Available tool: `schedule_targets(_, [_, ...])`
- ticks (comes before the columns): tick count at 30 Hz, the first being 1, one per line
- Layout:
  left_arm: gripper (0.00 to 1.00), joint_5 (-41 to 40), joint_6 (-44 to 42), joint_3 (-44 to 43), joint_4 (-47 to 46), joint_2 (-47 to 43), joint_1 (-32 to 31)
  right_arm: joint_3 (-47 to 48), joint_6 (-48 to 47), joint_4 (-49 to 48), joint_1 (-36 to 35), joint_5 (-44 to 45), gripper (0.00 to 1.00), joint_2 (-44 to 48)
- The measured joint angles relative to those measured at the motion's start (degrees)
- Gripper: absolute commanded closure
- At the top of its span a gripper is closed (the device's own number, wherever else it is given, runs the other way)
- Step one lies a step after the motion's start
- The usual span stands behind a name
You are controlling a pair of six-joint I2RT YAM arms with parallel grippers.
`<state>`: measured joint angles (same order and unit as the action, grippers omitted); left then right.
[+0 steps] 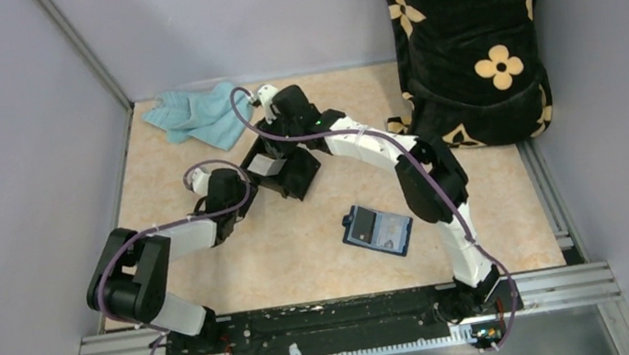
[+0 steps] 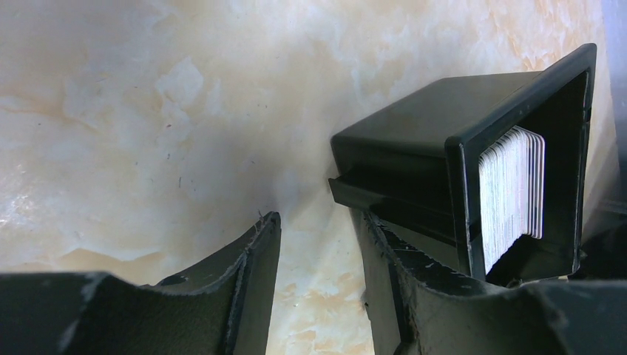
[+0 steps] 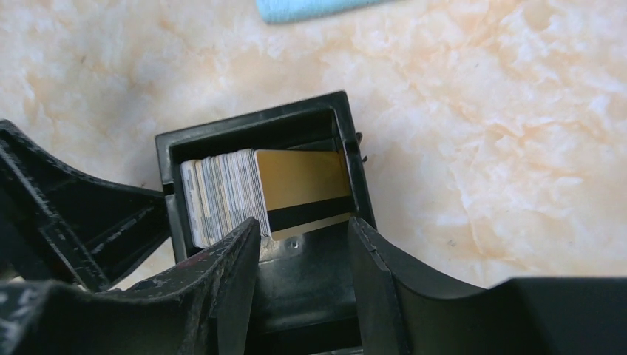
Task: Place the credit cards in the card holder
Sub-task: Move the storage box to the center of the board.
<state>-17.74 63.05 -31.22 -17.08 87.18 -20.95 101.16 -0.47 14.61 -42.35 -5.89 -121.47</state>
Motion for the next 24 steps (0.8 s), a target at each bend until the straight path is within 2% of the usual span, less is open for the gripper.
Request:
schedule_targets(12, [0.48, 1.0, -0.2, -1.9, -0.5, 2.1, 0.1, 0.5, -1.6, 0.0, 3.3, 0.0, 0.52, 1.7])
schedule_targets(24, [0.48, 1.8, -1.4, -3.8, -1.0, 4.2, 0.1, 1.0, -1.9, 0.2, 4.3, -1.9, 0.55, -4.0])
